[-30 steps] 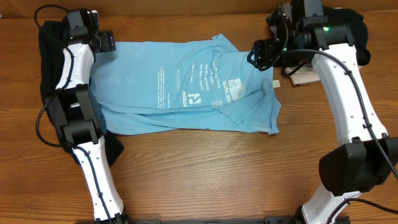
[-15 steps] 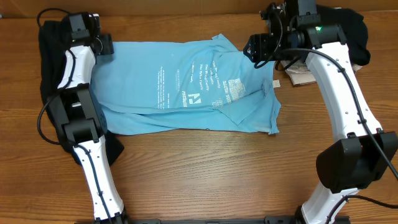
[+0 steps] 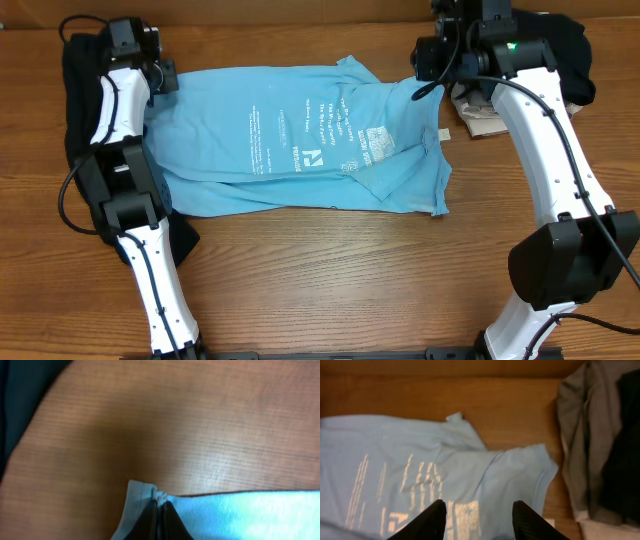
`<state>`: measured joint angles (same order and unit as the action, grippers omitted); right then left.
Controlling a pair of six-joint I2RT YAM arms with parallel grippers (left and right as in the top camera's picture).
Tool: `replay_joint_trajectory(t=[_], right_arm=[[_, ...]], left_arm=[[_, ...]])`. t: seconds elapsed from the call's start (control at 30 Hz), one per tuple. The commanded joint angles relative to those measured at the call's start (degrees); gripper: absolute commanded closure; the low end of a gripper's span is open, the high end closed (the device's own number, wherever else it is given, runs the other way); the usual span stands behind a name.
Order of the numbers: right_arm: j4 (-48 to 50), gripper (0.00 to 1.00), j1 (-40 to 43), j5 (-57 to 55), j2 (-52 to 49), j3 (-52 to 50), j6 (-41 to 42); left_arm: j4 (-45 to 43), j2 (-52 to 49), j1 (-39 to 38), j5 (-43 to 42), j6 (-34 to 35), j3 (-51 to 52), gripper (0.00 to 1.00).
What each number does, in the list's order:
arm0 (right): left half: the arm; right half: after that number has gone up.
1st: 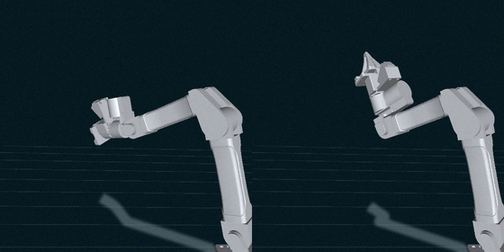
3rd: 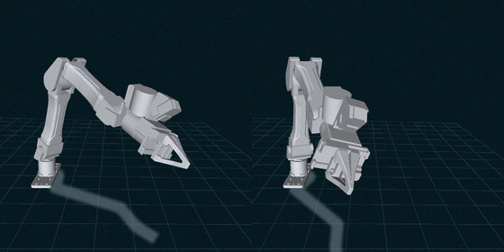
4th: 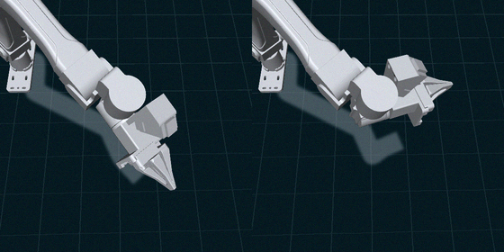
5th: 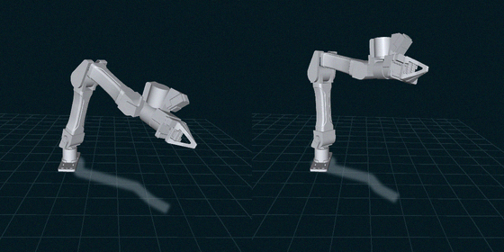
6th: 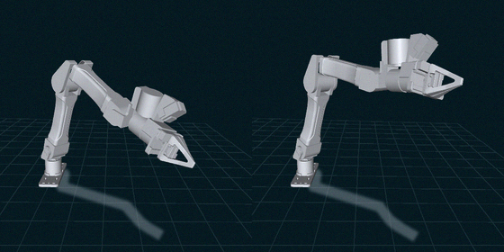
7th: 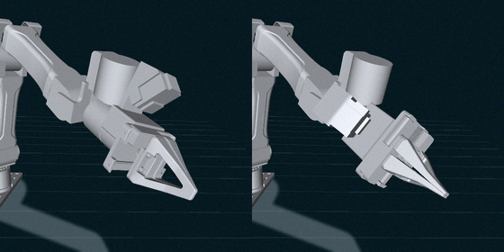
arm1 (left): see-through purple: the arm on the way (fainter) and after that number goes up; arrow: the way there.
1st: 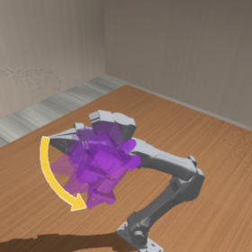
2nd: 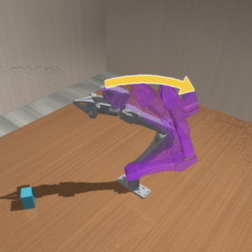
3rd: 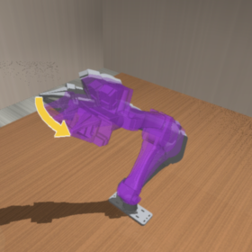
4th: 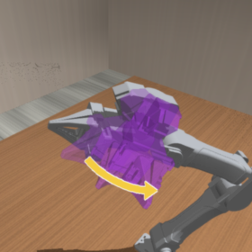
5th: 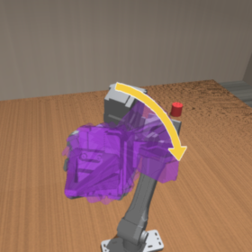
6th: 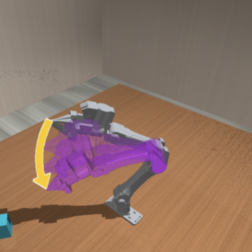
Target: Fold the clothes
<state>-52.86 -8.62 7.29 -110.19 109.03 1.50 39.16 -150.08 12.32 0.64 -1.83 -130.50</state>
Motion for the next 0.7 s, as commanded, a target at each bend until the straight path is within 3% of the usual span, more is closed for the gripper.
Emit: replay_joint_trajectory(t=[0.0, 0.33, 0.67], right_arm=[[3.4, 0.54, -0.1, -4.8, -1.0, -0.3, 0.7], [11.0, 0.48, 0.0, -10.2, -8.6, -0.3, 0.7], [18.2, 0.47, 0.0, -16.7, -20.0, -0.3, 1.2]], left_arm=[[8.5, 1.7, 0.9, 2.5, 4.0, -3.6, 0.96], [32.1, 10.1, 0.9, 2.5, 7.9, -13.4, 0.96], [33.5, 11.6, 0.3, 2.5, 7.9, -13.0, 0.96]])
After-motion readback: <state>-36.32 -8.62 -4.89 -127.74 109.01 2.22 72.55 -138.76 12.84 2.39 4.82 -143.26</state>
